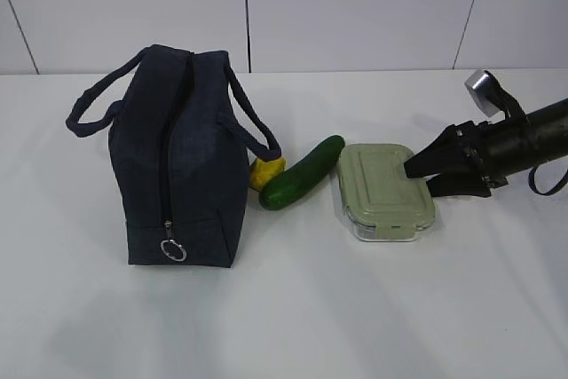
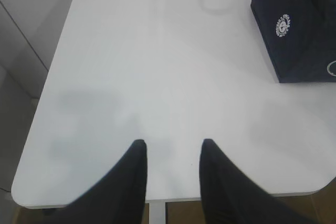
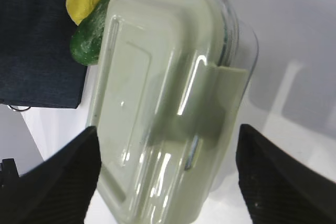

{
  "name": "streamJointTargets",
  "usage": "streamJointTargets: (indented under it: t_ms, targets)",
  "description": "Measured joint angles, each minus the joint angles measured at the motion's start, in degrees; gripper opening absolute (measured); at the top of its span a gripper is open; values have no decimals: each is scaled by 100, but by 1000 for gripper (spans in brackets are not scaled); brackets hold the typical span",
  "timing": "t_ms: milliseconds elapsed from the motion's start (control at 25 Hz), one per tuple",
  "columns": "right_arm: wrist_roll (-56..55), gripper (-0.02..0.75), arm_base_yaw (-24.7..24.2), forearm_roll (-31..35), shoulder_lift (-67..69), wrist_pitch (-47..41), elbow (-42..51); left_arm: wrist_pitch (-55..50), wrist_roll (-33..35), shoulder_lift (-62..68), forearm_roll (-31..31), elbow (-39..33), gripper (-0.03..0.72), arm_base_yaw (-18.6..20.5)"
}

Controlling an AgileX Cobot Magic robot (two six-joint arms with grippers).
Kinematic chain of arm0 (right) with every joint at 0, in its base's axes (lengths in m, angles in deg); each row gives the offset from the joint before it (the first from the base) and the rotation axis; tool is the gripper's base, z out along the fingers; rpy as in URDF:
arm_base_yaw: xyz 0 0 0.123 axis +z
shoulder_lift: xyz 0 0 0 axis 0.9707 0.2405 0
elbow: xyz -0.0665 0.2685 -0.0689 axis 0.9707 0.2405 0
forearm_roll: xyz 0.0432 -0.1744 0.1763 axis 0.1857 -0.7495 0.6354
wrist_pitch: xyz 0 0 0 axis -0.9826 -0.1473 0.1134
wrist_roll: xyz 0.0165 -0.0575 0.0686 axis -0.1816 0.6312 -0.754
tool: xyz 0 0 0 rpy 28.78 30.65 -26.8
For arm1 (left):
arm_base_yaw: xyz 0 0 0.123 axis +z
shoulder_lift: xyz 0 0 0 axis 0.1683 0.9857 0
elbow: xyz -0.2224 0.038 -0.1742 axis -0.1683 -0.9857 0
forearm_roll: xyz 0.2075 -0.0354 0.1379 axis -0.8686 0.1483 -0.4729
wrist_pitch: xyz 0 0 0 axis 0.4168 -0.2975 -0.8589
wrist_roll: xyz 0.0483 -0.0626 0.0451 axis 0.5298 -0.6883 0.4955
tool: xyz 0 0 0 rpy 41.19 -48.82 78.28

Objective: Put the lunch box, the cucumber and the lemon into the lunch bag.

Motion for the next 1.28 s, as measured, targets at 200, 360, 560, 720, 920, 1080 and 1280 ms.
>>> streamJointTargets:
  t_ms: [200, 360, 560, 720, 920, 1080, 1280]
  targets:
    - [53, 601, 0, 68, 222, 25, 0, 0, 0, 0, 0, 0, 228, 0]
    - [271, 602, 0, 234, 332, 35, 0, 0, 0, 0, 0, 0, 228, 0]
    - [419, 601, 8, 374, 342, 35, 0, 0, 0, 0, 0, 0, 228, 0]
    - [504, 601, 73, 422, 342, 35, 0, 0, 0, 0, 0, 0, 228, 0]
    - [583, 601, 213, 431, 342, 47, 0, 0, 0, 0, 0, 0, 227, 0]
    - [607, 601, 243, 431, 342, 47, 0, 0, 0, 0, 0, 0, 221, 0]
    - [607, 554, 243, 431, 342, 47, 0, 0, 0, 0, 0, 0, 221, 0]
